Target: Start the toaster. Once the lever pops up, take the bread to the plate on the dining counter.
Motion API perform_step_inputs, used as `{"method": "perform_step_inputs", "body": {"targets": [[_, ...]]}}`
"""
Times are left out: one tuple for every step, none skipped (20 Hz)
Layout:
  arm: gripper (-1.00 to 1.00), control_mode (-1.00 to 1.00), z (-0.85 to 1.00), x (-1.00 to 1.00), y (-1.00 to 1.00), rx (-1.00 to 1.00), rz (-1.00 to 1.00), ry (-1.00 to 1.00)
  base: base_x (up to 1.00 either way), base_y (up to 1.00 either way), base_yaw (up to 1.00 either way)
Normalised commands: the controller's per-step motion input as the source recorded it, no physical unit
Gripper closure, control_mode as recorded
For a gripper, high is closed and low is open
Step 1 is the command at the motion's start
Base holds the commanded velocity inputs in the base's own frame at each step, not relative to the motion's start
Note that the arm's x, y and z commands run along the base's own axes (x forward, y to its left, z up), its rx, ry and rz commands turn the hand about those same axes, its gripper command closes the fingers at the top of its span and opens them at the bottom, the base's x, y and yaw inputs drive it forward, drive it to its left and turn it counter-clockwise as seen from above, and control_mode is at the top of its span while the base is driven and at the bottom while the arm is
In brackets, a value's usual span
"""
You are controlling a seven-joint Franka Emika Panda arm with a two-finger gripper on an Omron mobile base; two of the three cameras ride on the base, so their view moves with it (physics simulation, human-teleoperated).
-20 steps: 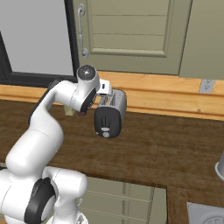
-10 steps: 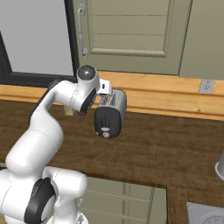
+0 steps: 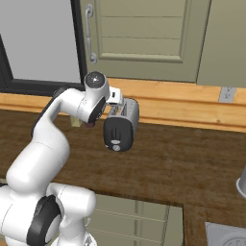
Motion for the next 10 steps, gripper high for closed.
{"method": "perform_step_inputs", "body": {"targets": [[-1.0,-1.0,0.0,0.0,0.0,0.0,0.0,0.0,0.0,0.0,0.0],[-1.0,-1.0,0.0,0.0,0.0,0.0,0.0,0.0,0.0,0.0,0.0],[-1.0,-1.0,0.0,0.0,0.0,0.0,0.0,0.0,0.0,0.0,0.0],[-1.0,-1.0,0.0,0.0,0.0,0.0,0.0,0.0,0.0,0.0,0.0],[-1.0,-1.0,0.0,0.0,0.0,0.0,0.0,0.0,0.0,0.0,0.0],[-1.0,-1.0,0.0,0.0,0.0,0.0,0.0,0.0,0.0,0.0,0.0],[-1.0,-1.0,0.0,0.0,0.0,0.0,0.0,0.0,0.0,0.0,0.0],[-1.0,-1.0,0.0,0.0,0.0,0.0,0.0,0.0,0.0,0.0,0.0],[-1.0,-1.0,0.0,0.0,0.0,0.0,0.0,0.0,0.0,0.0,0.0],[-1.0,-1.0,0.0,0.0,0.0,0.0,0.0,0.0,0.0,0.0,0.0]]}}
